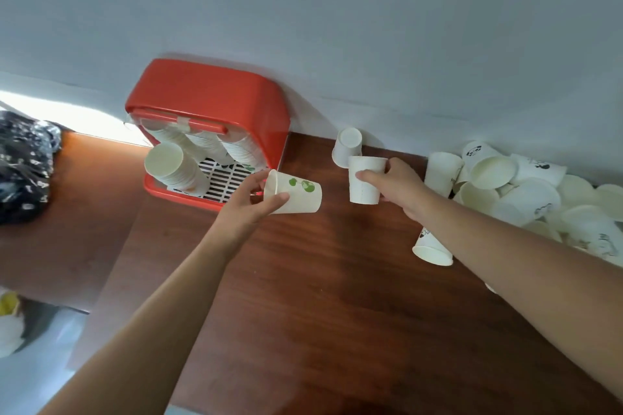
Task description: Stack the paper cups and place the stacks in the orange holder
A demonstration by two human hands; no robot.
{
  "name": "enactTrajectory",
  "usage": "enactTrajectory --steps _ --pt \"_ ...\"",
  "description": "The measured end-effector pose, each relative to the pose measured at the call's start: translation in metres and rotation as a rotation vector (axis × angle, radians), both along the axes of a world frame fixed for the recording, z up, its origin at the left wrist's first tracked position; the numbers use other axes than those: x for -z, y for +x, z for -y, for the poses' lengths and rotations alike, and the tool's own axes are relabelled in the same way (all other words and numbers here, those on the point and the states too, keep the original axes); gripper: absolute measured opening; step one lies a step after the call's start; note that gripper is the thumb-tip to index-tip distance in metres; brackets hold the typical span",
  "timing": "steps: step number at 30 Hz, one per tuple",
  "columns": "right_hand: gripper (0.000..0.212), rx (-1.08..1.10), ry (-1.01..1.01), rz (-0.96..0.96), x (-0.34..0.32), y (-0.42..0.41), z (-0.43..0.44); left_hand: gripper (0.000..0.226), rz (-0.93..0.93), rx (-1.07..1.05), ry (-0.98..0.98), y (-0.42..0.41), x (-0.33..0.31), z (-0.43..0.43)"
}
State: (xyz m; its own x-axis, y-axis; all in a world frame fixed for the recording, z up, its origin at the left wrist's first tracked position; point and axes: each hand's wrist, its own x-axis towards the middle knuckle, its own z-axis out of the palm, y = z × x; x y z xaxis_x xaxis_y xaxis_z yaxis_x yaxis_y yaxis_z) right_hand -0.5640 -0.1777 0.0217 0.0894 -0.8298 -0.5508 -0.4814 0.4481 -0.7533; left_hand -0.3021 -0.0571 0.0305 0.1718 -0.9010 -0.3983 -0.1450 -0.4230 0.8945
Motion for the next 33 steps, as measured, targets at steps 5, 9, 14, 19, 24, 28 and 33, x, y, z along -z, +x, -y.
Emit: enactTrajectory --steps 5,9,14,19,24,28,33 --pt "0.044 -0.150 -0.088 0.059 -0.040 0.046 -0.024 0.067 0.066 -0.030 -0.077 0.051 -0.041 -0.021" --pt "0.055 -0.211 -0.154 0.041 -0.066 0.091 -0.045 0.071 0.177 -0.153 -0.144 0.108 -0.071 -0.039" --pt "0.055 -0.298 -0.235 0.045 -0.092 0.154 -0.060 0.049 0.415 -0.359 -0.264 0.164 -0.094 -0.047" --pt "0.061 -0.302 -0.256 0.080 -0.099 0.211 -0.071 0.071 0.643 -0.151 -0.123 0.210 -0.060 -0.017" --pt "0.062 -0.238 -0.287 0.043 -0.089 0.247 -0.071 0.075 0.708 0.055 -0.067 0.209 -0.032 0.011" --pt "0.063 -0.239 -0.303 -0.012 -0.076 0.271 -0.076 0.087 0.663 0.267 0.051 0.215 -0.010 0.022" --pt "0.064 -0.204 -0.372 0.051 -0.070 0.296 -0.077 0.102 0.411 0.274 0.001 0.241 0.006 0.017"
